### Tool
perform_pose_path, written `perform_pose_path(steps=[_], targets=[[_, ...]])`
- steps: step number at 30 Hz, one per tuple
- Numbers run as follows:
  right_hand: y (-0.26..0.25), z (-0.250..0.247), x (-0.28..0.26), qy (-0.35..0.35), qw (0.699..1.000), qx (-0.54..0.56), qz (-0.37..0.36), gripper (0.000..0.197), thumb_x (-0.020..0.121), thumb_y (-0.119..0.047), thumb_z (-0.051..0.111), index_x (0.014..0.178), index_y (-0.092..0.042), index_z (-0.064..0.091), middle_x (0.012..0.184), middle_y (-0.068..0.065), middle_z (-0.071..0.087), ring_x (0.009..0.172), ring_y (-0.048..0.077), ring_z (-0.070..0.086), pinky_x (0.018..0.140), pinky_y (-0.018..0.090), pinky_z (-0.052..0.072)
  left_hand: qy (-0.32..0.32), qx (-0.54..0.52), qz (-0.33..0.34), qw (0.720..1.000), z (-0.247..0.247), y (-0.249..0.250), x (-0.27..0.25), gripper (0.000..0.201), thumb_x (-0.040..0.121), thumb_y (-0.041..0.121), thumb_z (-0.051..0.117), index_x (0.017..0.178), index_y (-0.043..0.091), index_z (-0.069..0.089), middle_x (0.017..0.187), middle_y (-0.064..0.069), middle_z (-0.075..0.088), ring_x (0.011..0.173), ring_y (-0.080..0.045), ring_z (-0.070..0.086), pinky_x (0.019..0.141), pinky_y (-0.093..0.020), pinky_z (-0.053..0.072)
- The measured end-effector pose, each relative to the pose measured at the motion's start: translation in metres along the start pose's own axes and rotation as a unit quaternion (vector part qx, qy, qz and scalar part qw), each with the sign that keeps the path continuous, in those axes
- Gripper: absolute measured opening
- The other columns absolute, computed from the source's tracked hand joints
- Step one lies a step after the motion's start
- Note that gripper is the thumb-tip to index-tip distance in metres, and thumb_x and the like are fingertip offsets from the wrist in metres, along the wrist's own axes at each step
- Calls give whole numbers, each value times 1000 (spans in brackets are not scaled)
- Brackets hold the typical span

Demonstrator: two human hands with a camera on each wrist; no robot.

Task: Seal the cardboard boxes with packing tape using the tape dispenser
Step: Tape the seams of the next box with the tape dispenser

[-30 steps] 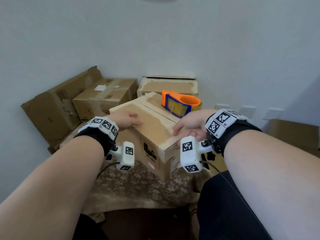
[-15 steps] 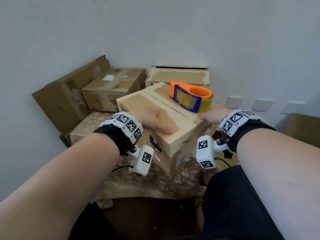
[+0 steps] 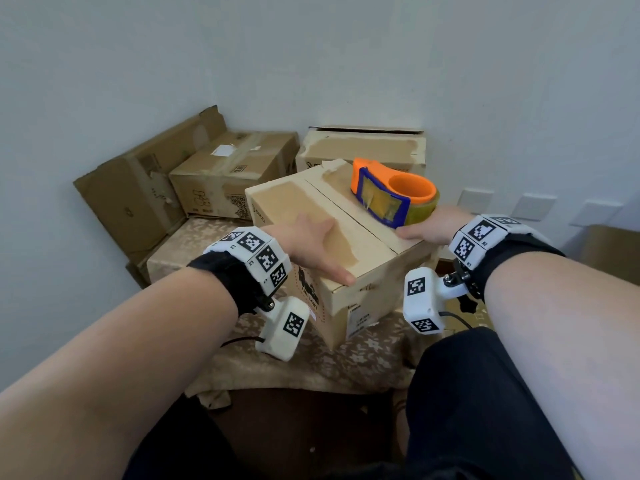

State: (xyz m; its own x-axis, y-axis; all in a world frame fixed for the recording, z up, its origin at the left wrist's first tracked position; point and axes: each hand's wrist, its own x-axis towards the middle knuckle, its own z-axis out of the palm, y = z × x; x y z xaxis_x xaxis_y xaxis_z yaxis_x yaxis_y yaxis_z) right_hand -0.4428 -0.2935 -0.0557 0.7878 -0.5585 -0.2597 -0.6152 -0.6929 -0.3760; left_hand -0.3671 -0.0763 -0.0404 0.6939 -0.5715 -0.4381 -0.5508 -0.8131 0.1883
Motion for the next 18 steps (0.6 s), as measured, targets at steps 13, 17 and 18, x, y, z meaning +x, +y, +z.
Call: perform_pose_path(steps=[13,17,18], targets=[[-11,11,-17,4,999,40,17,71,59,-65,78,110,-18,61,96,4,68,83,23,66,82,40,57,22,7,32,999,-12,-35,-4,102,68,32,79,151,35,19,159,-3,9,143,-25,18,112,-35,23],[-19,17,-15,-6,999,46,5,67,62,-65,76,102,-14,60,93,5,67,85,23,67,83,41,57,34,-8,29,999,-12,-51,-1,97,67,21,76,148,39,26,160,0,7,144,-24,17,110,-33,26],[-21,19,-14,-7,999,45,2,66,61,-65,76,99,-13,61,91,5,68,84,24,67,83,41,57,40,-15,28,999,-13,-55,-1,96,67,20,76,147,40,28,160,1,9,143,-24,18,109,-33,26]])
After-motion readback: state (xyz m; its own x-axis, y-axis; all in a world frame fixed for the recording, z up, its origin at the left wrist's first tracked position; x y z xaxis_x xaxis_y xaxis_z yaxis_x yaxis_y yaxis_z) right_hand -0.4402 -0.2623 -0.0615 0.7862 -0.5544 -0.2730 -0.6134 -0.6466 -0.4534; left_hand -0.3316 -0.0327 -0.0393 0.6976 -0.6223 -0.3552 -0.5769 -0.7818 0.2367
